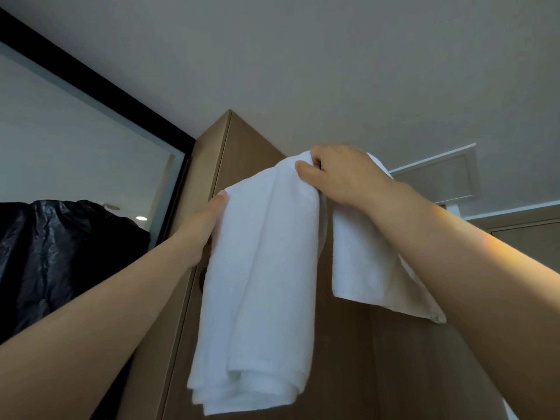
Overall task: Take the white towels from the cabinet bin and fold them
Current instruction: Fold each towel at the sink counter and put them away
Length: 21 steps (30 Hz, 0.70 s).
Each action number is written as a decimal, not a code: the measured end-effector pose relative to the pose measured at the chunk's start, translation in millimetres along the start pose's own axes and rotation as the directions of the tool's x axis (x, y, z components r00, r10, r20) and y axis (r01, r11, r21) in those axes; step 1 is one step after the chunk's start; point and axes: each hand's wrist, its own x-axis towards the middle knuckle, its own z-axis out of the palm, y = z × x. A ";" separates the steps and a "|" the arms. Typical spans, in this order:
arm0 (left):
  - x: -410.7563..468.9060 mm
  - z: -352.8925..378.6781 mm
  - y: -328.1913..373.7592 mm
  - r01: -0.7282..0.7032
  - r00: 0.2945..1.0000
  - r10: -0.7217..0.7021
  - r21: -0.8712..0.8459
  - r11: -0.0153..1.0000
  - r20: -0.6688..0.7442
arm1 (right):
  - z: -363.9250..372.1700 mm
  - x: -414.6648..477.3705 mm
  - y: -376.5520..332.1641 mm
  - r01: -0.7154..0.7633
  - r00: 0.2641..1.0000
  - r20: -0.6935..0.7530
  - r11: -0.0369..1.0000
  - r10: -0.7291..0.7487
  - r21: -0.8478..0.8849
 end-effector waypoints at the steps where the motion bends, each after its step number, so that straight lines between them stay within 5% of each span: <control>1: -4.0 -5.6 -2.5 0.015 0.996 -0.016 0.010 1.000 0.083 | -0.2 0.2 -1.1 -0.005 1.000 -0.009 1.000 0.005 -0.005; 3: -9.3 -13.8 -9.2 0.029 0.984 -0.040 0.067 0.997 0.174 | 1.7 -0.4 -4.0 -0.023 0.999 -0.046 1.000 0.022 -0.022; 12: 6.2 5.7 -2.1 -0.232 0.947 0.294 0.356 0.905 -0.129 | 14.1 -5.0 -6.4 -0.051 0.982 -0.178 0.997 0.062 0.065; 17: 1.4 6.8 -24.2 -0.141 0.969 0.194 0.300 0.943 -0.155 | 12.0 -0.9 -6.9 -0.101 0.989 -0.114 0.995 0.097 -0.025; 21: -31.7 -3.3 -42.6 0.003 1.000 0.001 0.220 0.976 -0.021 | 7.4 1.2 -7.6 -0.121 0.991 -0.069 0.989 0.116 -0.081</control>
